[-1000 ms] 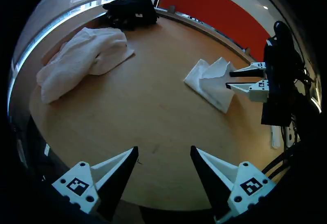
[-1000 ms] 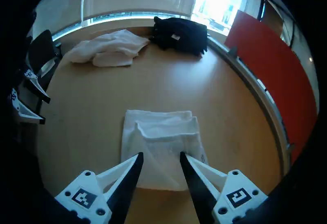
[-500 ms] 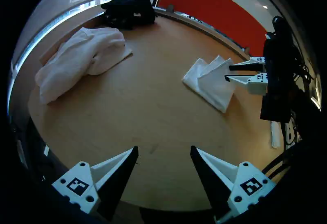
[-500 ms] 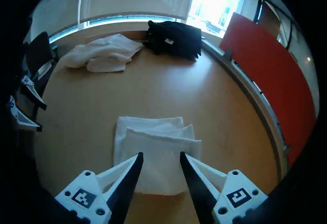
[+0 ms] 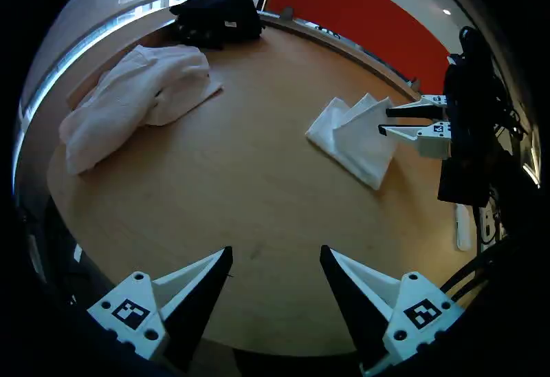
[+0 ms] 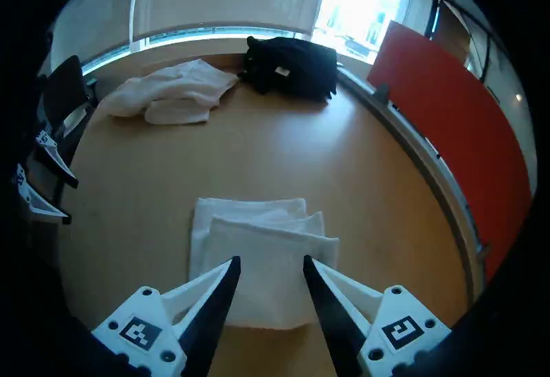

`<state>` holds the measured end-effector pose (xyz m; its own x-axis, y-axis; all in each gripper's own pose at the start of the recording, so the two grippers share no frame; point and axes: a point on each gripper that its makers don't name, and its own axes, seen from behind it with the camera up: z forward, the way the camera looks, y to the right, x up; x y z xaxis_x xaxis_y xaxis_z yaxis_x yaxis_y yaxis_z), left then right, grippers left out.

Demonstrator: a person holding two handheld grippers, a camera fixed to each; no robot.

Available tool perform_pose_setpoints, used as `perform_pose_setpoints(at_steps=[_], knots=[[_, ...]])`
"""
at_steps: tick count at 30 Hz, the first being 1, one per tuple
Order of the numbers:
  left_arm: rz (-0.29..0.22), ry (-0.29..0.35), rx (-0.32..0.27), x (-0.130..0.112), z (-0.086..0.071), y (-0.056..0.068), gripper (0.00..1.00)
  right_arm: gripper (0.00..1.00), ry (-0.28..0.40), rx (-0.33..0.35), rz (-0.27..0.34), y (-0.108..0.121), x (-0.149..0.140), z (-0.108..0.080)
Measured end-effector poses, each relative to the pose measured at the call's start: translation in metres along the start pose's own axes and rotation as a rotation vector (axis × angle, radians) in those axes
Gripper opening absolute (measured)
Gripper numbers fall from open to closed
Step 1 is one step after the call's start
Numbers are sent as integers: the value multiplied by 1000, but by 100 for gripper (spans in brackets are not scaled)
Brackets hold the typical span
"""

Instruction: Fold towel

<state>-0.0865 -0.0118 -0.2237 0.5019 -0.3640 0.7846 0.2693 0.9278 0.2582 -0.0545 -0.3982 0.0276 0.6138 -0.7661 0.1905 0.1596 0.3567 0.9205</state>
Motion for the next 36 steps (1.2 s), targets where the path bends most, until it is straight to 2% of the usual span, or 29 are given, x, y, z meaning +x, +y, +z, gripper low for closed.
perform_pose_setpoints(at_steps=[6,18,26,36], knots=[[0,-1,-1,1,1,2,94,71,7,15,16,-8,-3,-4],[4,-5,-4,2,3,3,94,71,-15,33,62,-27,-30,-5],[10,-9,-8,4,6,6,94,71,-12,22,65,-15,-27,-3],[6,-13,-4,5,9,5,94,71,-32,16,64,3,-26,12]])
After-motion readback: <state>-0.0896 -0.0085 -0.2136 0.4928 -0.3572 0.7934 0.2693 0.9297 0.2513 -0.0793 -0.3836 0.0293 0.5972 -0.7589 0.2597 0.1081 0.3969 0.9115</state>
